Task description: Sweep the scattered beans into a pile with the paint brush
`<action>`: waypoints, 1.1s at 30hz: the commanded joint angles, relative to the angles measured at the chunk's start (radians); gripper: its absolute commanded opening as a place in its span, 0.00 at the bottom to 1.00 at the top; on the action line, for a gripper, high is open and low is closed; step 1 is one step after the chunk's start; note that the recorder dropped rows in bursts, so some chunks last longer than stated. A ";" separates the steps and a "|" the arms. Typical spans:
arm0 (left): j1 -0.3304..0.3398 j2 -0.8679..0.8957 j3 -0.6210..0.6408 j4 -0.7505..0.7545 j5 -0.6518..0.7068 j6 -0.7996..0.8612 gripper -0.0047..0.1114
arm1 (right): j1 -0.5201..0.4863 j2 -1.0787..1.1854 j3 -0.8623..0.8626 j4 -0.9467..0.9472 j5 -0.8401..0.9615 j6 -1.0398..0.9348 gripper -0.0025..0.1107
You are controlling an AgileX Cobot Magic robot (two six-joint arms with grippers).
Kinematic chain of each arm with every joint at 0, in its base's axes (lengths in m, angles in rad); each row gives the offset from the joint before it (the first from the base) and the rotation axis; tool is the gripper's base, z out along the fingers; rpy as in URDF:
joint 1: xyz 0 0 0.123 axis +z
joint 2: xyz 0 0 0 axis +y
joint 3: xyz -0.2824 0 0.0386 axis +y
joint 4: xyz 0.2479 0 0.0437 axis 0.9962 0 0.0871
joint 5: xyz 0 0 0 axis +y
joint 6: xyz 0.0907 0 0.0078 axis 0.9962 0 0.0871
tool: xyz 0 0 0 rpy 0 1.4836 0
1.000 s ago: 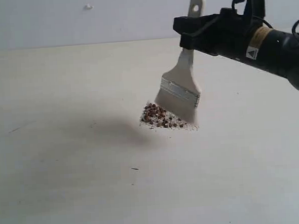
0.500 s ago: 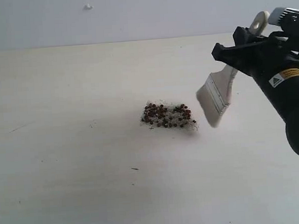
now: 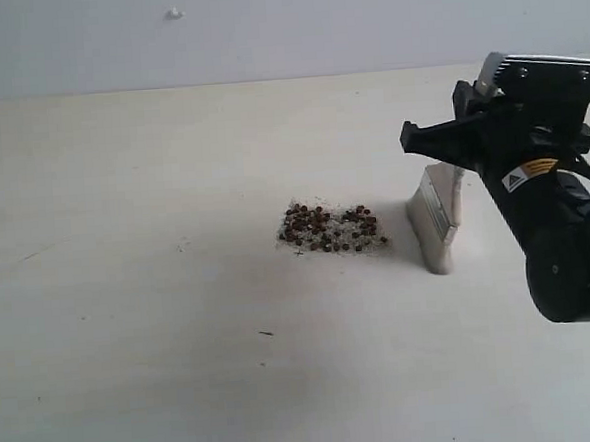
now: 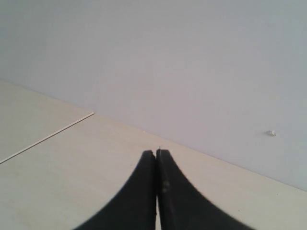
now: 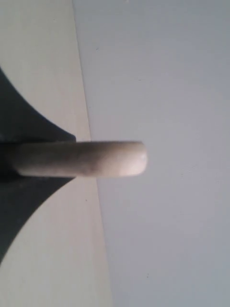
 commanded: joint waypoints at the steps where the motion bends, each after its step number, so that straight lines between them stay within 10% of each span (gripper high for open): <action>1: -0.001 -0.007 0.002 -0.001 0.004 -0.002 0.04 | 0.001 0.034 -0.012 -0.037 0.026 0.063 0.02; 33: -0.001 -0.007 0.002 -0.001 0.004 -0.002 0.04 | 0.001 0.039 -0.063 0.015 0.026 0.155 0.02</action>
